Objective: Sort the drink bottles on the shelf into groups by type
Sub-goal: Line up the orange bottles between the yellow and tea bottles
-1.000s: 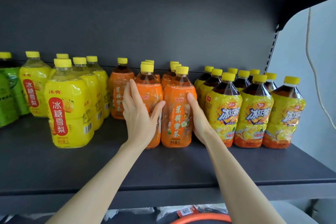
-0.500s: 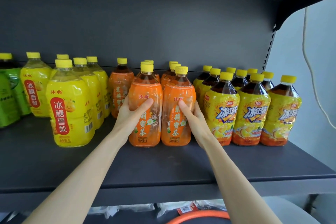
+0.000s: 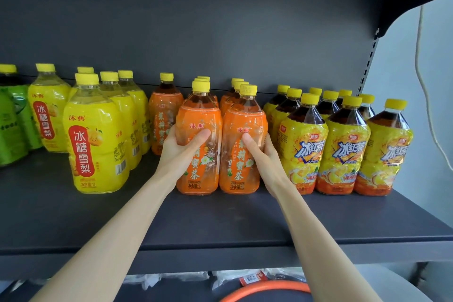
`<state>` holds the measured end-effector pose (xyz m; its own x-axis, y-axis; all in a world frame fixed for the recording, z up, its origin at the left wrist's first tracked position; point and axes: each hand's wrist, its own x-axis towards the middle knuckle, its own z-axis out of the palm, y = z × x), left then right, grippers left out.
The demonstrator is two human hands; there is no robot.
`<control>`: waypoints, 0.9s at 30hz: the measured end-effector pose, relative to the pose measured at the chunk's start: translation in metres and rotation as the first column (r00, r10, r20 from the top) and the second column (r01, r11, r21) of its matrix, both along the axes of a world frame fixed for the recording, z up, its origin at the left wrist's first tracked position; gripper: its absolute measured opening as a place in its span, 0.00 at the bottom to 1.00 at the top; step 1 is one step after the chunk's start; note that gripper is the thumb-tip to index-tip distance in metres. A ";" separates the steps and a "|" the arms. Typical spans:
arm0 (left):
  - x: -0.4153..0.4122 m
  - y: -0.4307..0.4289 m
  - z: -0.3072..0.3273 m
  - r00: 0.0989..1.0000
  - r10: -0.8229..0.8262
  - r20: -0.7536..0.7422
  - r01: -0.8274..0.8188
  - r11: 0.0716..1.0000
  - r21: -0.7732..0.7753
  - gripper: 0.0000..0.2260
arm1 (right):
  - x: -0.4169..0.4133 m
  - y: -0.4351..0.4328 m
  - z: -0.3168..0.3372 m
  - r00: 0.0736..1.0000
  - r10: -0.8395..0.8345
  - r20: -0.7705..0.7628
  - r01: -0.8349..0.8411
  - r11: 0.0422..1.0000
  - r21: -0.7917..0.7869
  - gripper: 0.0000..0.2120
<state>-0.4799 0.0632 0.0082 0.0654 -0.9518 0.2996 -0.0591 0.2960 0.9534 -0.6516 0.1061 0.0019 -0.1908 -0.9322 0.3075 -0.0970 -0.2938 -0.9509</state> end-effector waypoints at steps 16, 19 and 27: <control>0.002 0.020 0.008 0.978 0.120 0.172 -0.114 0.992 -0.044 0.37 | 0.006 0.017 0.006 0.959 -0.211 -0.191 0.214 0.977 -0.003 0.36; 0.007 0.035 0.011 0.944 0.136 0.300 -0.126 0.991 -0.053 0.38 | 0.005 0.033 0.010 0.918 -0.236 -0.319 0.243 0.970 -0.020 0.39; 0.046 0.089 0.030 0.823 0.237 0.517 -0.133 0.964 -0.231 0.16 | 0.022 0.083 0.031 0.720 -0.394 -0.572 0.288 0.918 -0.272 0.17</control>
<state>-0.4338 0.1523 0.0382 0.0148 -0.8657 0.5003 -0.6147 0.3868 0.6874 -0.6297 0.1887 0.0332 -0.2109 -0.7714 0.6004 -0.7554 -0.2612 -0.6009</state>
